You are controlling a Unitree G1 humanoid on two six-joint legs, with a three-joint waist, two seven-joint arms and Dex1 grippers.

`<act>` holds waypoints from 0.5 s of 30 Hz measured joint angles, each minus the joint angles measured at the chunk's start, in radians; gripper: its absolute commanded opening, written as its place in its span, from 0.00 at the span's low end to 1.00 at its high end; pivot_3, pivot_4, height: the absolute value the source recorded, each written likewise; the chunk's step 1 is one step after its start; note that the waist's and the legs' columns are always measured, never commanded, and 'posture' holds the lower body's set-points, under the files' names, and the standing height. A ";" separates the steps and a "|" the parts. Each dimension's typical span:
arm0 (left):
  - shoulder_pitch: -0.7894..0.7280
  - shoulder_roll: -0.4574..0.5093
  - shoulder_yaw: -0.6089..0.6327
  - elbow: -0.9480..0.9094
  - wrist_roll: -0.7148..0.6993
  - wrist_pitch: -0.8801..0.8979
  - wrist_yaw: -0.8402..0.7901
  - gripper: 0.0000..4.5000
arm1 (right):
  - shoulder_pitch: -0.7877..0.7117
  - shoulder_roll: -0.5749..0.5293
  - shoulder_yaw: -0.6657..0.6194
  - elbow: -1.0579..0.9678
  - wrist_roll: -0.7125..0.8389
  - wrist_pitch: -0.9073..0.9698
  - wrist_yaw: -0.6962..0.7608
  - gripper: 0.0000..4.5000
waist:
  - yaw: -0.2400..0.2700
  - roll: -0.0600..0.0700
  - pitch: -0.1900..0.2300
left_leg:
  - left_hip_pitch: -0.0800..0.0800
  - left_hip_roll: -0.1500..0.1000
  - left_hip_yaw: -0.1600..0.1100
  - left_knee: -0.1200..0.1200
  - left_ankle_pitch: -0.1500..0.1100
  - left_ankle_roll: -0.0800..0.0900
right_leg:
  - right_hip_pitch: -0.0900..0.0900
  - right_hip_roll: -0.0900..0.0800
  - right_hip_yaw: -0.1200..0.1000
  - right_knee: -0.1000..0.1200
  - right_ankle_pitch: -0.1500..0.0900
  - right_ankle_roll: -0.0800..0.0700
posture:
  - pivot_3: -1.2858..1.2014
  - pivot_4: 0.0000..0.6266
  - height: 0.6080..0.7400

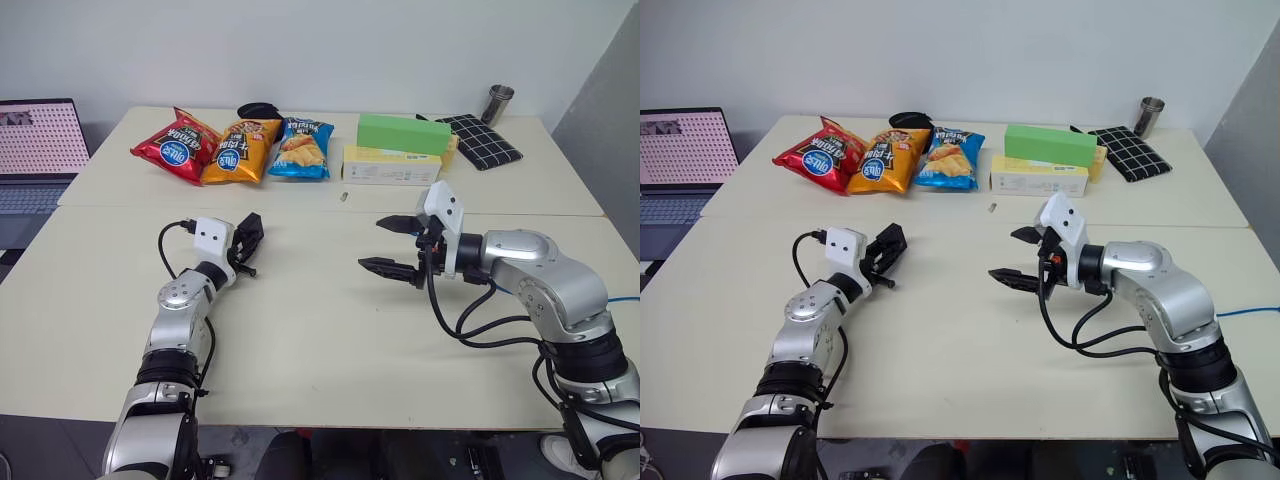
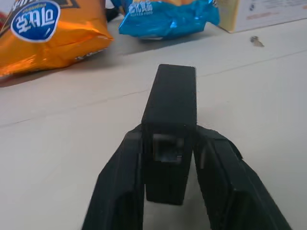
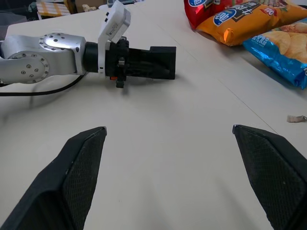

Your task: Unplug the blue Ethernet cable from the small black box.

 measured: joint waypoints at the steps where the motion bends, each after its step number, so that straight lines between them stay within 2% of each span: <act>1: 0.001 0.000 0.002 0.000 -0.001 0.000 -0.004 0.53 | 0.000 0.000 0.000 -0.001 0.000 0.002 0.000 1.00 | 0.000 0.000 0.000 | 0.000 0.000 0.000 0.000 0.000 0.000 | 0.000 0.000 0.000 0.000 0.000 0.000 | 0.52 0.24 1.00; 9: 0.118 0.014 0.010 -0.147 -0.023 0.070 -0.038 0.89 | 0.002 0.008 0.000 -0.019 0.001 0.028 -0.034 1.00 | -0.002 0.000 0.000 | 0.000 0.000 0.000 0.000 0.000 0.000 | 0.000 0.000 0.000 0.000 0.000 0.000 | 0.52 0.24 1.00; 15: 0.312 0.094 0.009 -0.429 -0.024 0.204 -0.054 0.89 | 0.054 0.023 -0.027 -0.039 0.027 0.062 -0.072 1.00 | -0.002 0.000 0.000 | 0.000 0.001 -0.001 -0.001 0.000 0.000 | 0.000 0.000 0.000 0.000 0.000 0.000 | 0.52 0.24 1.00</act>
